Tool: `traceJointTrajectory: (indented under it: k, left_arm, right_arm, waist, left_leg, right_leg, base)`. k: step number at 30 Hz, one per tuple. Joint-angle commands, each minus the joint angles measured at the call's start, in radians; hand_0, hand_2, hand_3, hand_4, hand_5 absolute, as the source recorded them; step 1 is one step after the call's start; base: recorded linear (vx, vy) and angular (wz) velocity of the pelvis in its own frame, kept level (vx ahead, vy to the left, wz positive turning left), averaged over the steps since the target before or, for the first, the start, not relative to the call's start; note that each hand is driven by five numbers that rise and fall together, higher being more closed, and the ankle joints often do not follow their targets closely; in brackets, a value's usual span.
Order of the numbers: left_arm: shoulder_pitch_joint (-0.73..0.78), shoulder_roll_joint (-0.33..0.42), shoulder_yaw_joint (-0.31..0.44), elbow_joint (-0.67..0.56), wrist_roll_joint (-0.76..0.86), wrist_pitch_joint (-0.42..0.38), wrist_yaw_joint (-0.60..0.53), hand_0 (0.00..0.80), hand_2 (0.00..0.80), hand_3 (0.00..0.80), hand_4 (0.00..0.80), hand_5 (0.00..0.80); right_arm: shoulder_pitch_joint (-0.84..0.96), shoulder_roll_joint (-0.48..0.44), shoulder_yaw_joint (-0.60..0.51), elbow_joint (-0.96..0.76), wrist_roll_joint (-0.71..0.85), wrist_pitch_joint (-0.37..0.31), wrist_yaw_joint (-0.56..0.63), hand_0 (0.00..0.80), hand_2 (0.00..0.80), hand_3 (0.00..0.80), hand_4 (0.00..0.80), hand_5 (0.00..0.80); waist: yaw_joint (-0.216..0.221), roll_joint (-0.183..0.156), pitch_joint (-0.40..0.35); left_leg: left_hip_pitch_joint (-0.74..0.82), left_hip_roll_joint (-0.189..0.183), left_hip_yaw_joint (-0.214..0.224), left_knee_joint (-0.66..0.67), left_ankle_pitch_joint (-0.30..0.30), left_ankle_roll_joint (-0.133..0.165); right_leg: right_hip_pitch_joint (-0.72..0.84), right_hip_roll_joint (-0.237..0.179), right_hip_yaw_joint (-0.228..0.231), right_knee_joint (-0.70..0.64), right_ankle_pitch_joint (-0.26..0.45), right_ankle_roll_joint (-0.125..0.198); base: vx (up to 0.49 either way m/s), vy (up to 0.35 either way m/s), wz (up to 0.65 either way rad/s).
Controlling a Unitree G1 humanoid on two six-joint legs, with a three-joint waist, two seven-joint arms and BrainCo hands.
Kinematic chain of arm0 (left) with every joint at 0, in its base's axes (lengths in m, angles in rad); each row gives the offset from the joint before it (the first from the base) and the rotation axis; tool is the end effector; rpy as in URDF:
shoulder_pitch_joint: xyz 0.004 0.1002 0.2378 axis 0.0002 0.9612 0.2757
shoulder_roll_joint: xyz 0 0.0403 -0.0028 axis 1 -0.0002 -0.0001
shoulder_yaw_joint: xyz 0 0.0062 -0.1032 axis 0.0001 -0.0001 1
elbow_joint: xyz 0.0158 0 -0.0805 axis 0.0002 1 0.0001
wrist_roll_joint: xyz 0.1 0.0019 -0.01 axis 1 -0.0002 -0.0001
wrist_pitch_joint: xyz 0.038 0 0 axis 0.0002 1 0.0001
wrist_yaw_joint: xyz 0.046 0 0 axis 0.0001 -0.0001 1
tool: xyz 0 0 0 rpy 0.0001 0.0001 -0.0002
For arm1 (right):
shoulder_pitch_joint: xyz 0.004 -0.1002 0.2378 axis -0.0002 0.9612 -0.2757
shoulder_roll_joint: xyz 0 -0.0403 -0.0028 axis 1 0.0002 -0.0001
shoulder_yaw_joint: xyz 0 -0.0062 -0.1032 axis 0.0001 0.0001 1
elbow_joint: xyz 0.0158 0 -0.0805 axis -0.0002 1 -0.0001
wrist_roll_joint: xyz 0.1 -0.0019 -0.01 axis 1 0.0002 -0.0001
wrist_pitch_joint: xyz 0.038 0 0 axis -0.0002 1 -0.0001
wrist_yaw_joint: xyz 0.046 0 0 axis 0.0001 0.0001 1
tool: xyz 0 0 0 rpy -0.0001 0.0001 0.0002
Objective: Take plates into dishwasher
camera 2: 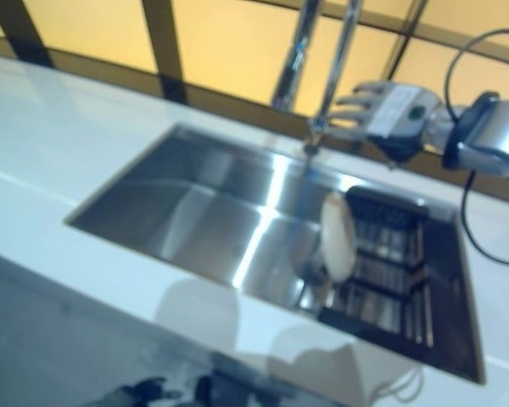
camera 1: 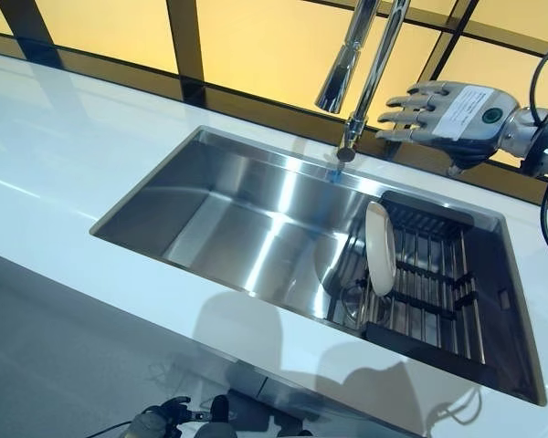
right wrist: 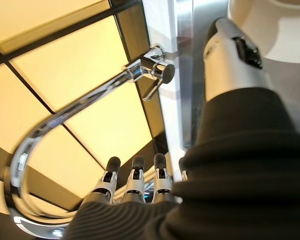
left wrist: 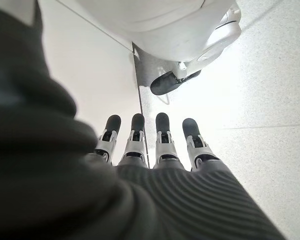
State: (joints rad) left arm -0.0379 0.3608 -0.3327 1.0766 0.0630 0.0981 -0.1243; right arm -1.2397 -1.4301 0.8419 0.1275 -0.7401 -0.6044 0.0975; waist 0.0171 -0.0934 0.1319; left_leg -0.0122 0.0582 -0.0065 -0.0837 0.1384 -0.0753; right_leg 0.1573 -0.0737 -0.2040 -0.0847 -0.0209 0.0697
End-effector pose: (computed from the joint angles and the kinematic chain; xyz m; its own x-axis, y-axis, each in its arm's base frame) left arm 0.1038 0.2441 -0.0988 0.3522 0.1020 -0.9303 0.4212 0.8704 0.2549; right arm 0.2576 -0.2420 0.3152 0.7938 0.5766 -0.1933 0.3542 -0.6968 -0.6238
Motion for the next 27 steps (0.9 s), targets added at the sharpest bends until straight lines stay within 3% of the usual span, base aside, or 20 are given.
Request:
traceJointTrajectory:
  k: [1,12,27]
  left_arm:
    - [-0.013,0.043,-0.011,0.030,-0.008,0.002,0.007,0.000,0.000,0.000,0.000,0.000]
    - [-0.002,0.030,-0.005,0.055,-0.022,-0.004,0.022,0.000,0.000,0.000,0.000,0.000]
    - [-0.001,0.025,-0.014,0.054,-0.030,-0.004,0.029,0.000,0.000,0.000,0.000,0.000]
  right_arm:
    - [-0.128,-0.012,0.104,-0.020,-0.011,-0.040,0.027,0.000,0.000,0.000,0.000,0.000]
    - [-0.210,0.072,0.213,-0.069,0.056,-0.086,0.205,0.000,0.000,0.000,0.000,0.000]
    - [-0.113,0.145,0.166,-0.073,0.075,-0.090,0.280,0.000,0.000,0.000,0.000,0.000]
  waist:
    - [0.027,-0.065,-0.060]
    - [0.052,-0.080,-0.066]
    - [0.078,-0.085,-0.052]
  left_leg:
    - [0.079,0.020,0.041,-0.004,-0.093,0.013]
    - [0.082,0.026,0.046,-0.004,-0.090,0.012]
    - [0.084,0.024,0.037,-0.004,-0.090,0.016]
  right_leg:
    - [-0.087,-0.005,0.037,0.011,0.086,0.015]
    - [-0.072,0.000,0.027,0.013,0.075,0.009]
    - [-0.057,0.002,0.003,0.021,0.059,0.002]
  base:
    - [0.008,0.028,-0.03]
    - [0.018,0.014,0.00]
    - [0.002,0.000,0.00]
